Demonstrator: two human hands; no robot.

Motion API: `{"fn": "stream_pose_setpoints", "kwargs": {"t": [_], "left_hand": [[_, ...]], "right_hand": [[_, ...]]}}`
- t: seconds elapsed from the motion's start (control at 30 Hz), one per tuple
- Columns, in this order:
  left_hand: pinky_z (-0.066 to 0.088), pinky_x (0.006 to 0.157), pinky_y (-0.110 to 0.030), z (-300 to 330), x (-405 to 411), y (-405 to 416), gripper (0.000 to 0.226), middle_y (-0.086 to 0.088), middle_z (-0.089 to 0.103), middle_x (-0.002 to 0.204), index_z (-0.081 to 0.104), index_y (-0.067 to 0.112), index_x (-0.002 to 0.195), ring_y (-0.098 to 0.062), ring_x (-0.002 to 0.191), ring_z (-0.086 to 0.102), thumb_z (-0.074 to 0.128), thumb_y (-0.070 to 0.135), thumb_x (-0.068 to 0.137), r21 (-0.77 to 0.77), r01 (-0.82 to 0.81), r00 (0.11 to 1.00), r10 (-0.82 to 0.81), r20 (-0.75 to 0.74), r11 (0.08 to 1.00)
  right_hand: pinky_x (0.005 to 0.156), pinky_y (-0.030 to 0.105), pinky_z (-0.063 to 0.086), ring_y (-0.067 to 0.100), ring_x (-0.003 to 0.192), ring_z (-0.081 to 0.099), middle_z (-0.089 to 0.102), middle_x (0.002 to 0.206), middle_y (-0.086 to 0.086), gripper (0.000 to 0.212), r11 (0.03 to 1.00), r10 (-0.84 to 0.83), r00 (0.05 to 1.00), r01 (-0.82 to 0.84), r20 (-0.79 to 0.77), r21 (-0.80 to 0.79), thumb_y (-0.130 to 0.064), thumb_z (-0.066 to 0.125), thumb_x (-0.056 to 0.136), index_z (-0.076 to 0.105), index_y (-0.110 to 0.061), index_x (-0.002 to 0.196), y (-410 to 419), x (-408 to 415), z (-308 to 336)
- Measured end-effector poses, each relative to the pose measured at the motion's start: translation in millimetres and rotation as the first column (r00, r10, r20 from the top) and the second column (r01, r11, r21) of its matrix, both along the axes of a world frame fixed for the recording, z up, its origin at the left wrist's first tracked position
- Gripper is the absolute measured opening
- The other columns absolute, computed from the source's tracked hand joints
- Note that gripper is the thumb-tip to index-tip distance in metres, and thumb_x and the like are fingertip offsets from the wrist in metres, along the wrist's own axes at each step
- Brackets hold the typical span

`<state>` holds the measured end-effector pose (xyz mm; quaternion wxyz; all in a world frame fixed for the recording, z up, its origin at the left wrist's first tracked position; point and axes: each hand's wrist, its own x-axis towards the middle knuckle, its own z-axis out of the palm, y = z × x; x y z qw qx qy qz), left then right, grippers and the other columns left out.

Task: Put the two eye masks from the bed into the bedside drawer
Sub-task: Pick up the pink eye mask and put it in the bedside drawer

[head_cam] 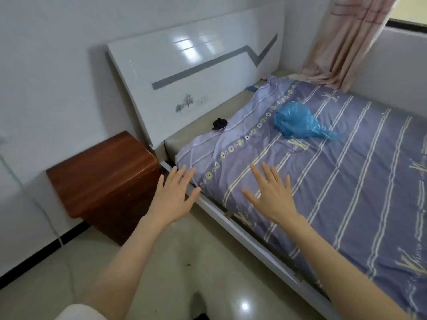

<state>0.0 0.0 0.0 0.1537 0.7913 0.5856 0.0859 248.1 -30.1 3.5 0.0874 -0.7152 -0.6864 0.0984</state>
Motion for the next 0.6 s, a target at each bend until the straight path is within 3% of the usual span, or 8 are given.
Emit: {"fn": "stream_pose_setpoints", "kwargs": {"t": [0.1,0.23,0.6], "left_hand": [[0.007,0.117,-0.05,7,-17,68,0.059,-0.006,0.014,0.156,0.013,0.026,0.143,-0.023,0.143,0.004,0.026,0.05,0.091,0.083,-0.012,1.0,0.011,0.009,0.996],[0.009,0.116,-0.05,0,-25,140,0.058,-0.006,0.016,0.155,0.016,0.027,0.142,-0.023,0.143,0.006,0.026,0.052,0.091,0.084,0.012,1.0,-0.013,0.008,0.996],[0.01,0.116,-0.05,-95,7,327,0.057,-0.007,0.014,0.156,0.016,0.022,0.143,-0.025,0.143,0.005,0.033,0.044,0.093,-0.209,0.052,0.998,-0.06,-0.033,0.977]], "right_hand": [[0.115,0.053,-0.001,0.026,0.146,0.004,0.01,0.158,0.006,0.07,0.997,-0.012,1.0,0.012,0.002,0.072,-0.059,0.034,0.087,0.008,-0.031,0.145,57,-10,3],[0.115,0.052,-0.001,0.025,0.146,0.002,0.008,0.159,0.005,0.071,0.998,-0.033,0.999,0.032,0.004,0.048,-0.06,0.033,0.086,0.006,-0.032,0.145,124,-13,-1],[0.116,0.054,0.001,0.026,0.146,0.003,0.008,0.159,0.004,0.071,0.986,-0.076,0.996,0.068,-0.045,-0.15,-0.06,0.033,0.087,0.005,-0.031,0.145,326,16,-92]]}}
